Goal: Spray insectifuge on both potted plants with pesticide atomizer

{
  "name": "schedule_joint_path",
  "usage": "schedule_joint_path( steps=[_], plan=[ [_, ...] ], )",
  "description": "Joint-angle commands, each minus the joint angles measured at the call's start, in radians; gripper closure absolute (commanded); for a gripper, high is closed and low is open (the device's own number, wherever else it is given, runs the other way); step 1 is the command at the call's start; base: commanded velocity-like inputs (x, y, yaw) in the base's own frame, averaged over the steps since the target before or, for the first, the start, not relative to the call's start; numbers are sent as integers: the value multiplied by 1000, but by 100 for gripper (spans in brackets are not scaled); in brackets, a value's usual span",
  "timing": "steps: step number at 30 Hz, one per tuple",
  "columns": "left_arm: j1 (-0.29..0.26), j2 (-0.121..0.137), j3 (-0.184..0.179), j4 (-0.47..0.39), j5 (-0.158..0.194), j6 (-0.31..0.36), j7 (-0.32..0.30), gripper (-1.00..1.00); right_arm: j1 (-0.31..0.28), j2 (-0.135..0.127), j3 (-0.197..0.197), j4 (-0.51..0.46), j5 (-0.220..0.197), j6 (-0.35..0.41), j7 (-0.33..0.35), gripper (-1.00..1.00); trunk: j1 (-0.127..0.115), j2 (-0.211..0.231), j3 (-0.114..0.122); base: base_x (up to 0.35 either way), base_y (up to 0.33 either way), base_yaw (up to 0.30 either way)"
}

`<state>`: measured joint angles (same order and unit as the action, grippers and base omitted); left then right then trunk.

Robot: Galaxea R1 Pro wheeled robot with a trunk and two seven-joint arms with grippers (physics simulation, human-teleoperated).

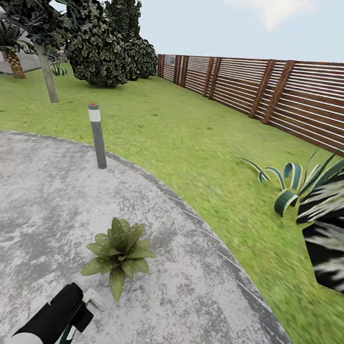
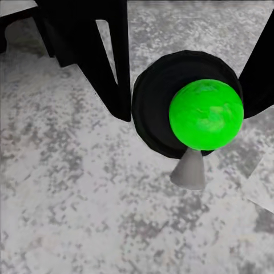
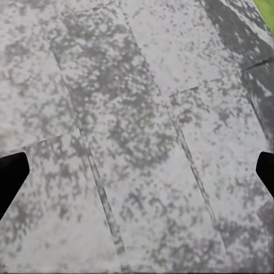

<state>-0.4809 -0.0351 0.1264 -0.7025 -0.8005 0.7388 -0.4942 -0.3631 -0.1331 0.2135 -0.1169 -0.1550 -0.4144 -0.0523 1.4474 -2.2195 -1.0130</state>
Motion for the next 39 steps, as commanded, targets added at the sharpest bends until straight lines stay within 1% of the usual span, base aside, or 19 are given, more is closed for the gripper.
schedule_joint_path(
  steps=[1,8,20,27,30,31,32,33,34,35,36,37,38,39],
  plan=[
    [-1,-3,6,-2,-11,1,-9,100,0,0,9,0,-9,-3,-3,-100,-1,0,-1,-335,124,0],
    [0,-3,6,-3,-11,1,-9,100,0,0,9,0,-9,-3,-3,-100,-1,0,-1,-335,130,0],
    [-1,-4,9,-3,-10,1,-9,100,0,0,9,0,-9,-3,-3,-100,-1,0,-1,-281,224,0],
    [-1,-7,9,-3,-9,0,-9,100,0,0,9,0,-9,-3,-3,-100,-1,0,8,-277,222,0],
    [-1,-6,8,-3,-8,-3,-10,100,0,0,9,-2,-10,-3,-1,-100,-1,0,10,-140,118,0],
    [-1,-5,8,-3,-1,-7,-11,100,0,0,12,-12,-8,-3,2,-100,-1,0,10,-26,22,0],
    [-1,-4,9,-3,8,-23,-12,100,0,0,28,-30,7,-3,3,-100,-1,0,10,-13,11,0],
    [-1,-4,10,0,17,-50,-12,100,-1,0,56,-61,38,-3,7,-100,-1,0,10,-9,7,0],
    [-1,-4,9,5,34,-114,-13,100,-1,-2,121,-164,128,-1,21,-100,-1,0,10,-4,3,0],
    [-1,-4,8,7,41,-145,-17,100,-1,-2,153,-248,199,5,42,-100,-1,0,10,-2,2,0],
    [-3,-1,4,16,47,-190,-24,100,-33,-4,180,-350,338,69,214,-100,-1,0,10,0,0,0],
    [-7,4,-2,28,43,-224,-31,100,-68,-6,183,-363,366,104,320,-100,-1,0,10,0,0,0],
    [-11,17,-9,45,41,-268,-50,100,-104,-9,184,-370,380,125,409,-100,-1,0,10,0,0,0],
    [-13,25,-17,59,39,-293,-73,100,-123,-10,184,-371,385,134,455,-100,-1,0,10,0,0,0]
  ],
)
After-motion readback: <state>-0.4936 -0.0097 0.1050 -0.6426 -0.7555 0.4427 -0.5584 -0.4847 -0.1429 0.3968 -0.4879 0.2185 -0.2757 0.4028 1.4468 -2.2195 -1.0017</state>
